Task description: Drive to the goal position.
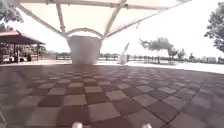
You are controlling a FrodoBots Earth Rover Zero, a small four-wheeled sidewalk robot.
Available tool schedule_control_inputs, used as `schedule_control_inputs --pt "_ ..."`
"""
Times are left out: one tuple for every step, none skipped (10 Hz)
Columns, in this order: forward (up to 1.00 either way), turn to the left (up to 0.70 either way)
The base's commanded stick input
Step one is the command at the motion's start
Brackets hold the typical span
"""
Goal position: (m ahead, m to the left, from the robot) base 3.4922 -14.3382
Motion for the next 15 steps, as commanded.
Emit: schedule_control_inputs --pt "0.0 -0.7" --pt "0.0 -0.7" --pt "0.0 -0.7" --pt "0.0 -0.7" --pt "0.0 -0.7" --pt "0.0 -0.7" --pt "0.0 -0.7" --pt "0.0 0.0" --pt "0.0 0.0" --pt "0.0 0.0" --pt "0.0 0.0" --pt "0.0 0.0" --pt "0.0 0.0" --pt "0.0 0.0" --pt "0.39 0.0"
